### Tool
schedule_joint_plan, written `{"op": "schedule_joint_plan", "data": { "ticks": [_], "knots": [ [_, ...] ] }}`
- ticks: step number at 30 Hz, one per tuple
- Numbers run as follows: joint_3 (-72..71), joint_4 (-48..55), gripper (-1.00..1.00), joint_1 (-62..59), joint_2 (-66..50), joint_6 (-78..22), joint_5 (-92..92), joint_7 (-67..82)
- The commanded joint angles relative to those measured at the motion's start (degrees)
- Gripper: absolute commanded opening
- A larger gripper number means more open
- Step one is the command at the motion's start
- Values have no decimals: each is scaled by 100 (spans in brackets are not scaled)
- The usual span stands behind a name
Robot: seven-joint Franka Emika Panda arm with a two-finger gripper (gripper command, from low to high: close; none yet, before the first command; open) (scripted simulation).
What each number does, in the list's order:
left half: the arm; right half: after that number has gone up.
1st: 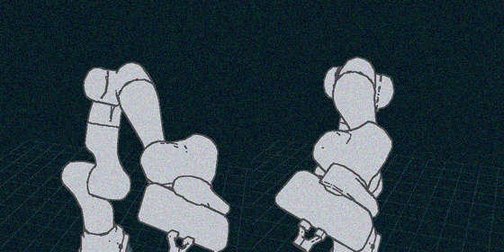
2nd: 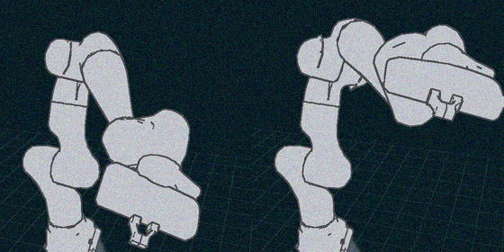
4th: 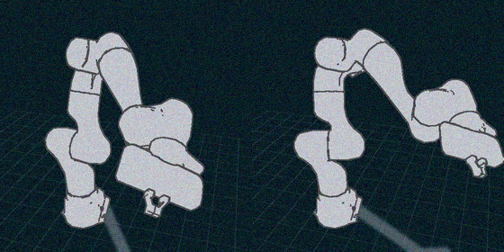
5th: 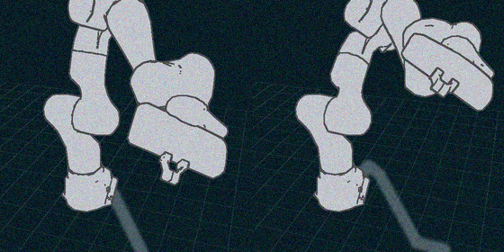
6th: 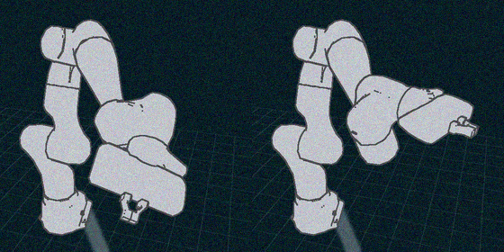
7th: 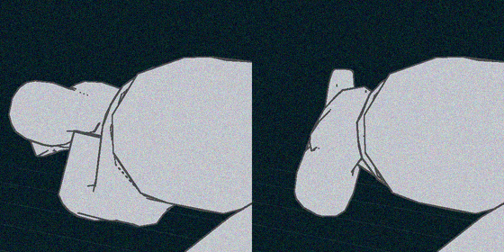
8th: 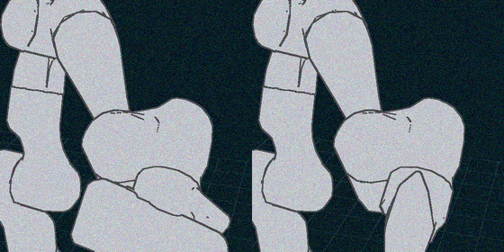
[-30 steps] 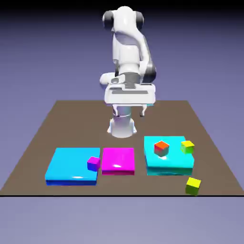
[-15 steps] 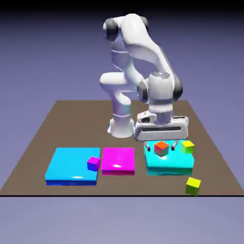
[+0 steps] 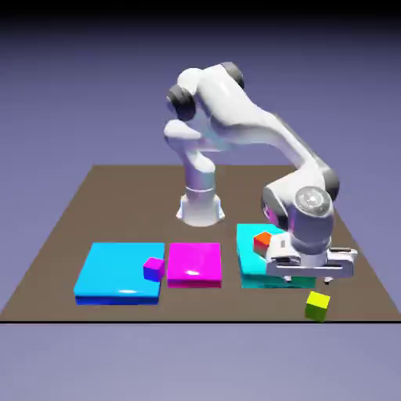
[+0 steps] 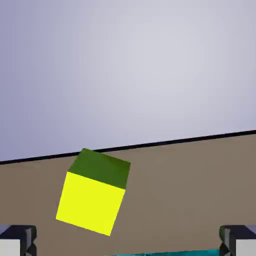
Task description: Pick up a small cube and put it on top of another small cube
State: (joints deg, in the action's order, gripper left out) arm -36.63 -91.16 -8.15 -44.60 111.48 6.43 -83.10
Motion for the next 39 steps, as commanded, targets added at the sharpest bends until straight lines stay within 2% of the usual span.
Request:
{"op": "schedule_joint_plan", "data": {
  "ticks": [1,16,21,22,28,39],
  "knots": [
    [-99,188,0,-24,-208,-168,17,-109],
    [-1558,2946,0,-382,-3294,-2636,277,-1731],
    [-1479,1966,0,-553,-3359,-1732,373,-1715],
    [-1479,1966,-100,-553,-3359,-1732,373,-1715],
    [-1550,2951,-100,-369,-3264,-2674,277,-1702],
    [-653,1095,-100,226,-981,-3549,468,681]
  ]
}}
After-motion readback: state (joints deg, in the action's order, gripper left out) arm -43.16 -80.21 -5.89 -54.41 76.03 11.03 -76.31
